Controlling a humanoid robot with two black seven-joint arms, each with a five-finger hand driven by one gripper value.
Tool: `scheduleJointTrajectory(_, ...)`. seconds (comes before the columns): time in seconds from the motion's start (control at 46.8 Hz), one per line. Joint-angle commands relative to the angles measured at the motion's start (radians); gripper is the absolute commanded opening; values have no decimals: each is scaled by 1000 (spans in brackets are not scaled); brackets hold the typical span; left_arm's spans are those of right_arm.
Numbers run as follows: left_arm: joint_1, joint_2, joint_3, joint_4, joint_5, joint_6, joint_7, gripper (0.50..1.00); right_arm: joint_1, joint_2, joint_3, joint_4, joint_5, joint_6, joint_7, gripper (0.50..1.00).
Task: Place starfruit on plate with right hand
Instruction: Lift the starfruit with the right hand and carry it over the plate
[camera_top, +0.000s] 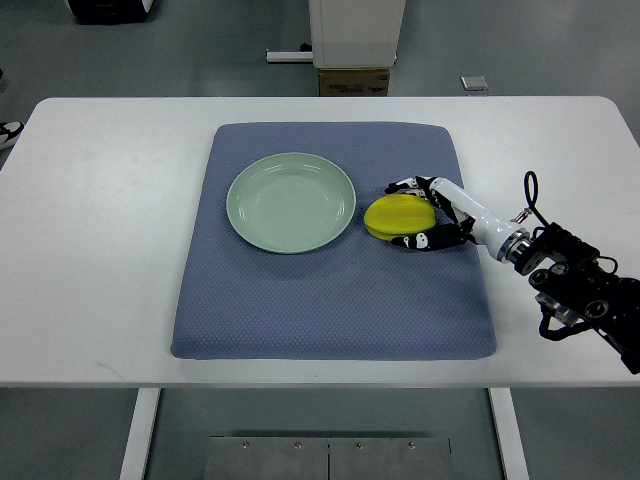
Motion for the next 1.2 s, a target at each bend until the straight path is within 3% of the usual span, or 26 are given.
scheduleJointTrajectory(0.0, 0, 0, -1, 0, 0, 0, 0, 1000, 1, 1, -2, 0, 1, 0, 0, 571)
scheduleJointTrajectory(0.043, 0, 0, -1, 0, 2, 0, 0, 1000, 2, 1, 0, 0, 1, 0, 0, 504)
scheduleJointTrajectory(0.064, 0, 0, 1, 0, 0, 0, 0, 1000, 4, 1, 2, 0, 3, 0, 0, 500)
scheduleJointTrajectory(0.642, 0, 0, 1, 0, 0, -1, 0, 1000, 91, 19, 61, 5, 23, -31, 0, 500)
scheduleJointTrajectory(1.176, 0, 0, -1, 0, 0, 0, 0, 1000, 225, 226, 41, -18, 26, -31, -161, 500)
